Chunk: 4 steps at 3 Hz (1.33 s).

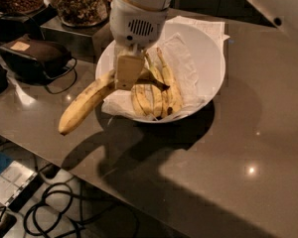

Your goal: Pick banana from white bowl

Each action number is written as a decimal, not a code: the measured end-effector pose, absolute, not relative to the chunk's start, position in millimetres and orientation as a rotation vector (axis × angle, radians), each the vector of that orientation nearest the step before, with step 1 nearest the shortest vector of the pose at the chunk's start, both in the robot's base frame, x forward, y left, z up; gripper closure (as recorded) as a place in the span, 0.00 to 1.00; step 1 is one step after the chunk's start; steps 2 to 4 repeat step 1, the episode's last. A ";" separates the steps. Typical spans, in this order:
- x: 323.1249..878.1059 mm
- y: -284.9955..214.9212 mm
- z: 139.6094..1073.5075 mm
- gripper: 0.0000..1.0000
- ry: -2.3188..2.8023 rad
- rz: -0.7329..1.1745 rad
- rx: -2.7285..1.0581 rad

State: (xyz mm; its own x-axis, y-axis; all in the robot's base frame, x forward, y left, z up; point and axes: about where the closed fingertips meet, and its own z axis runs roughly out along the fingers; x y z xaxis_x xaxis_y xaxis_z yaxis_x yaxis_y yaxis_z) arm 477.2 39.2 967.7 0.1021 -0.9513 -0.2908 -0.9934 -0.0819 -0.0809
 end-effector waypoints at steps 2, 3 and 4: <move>477.2 39.2 967.7 1.00 1.933 0.236 -2.125; 477.2 39.2 967.7 1.00 1.933 0.236 -2.125; 477.2 39.2 967.7 1.00 1.933 0.236 -2.125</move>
Offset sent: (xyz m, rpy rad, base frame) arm 0.0000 0.0000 0.0000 0.0000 0.0000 0.0000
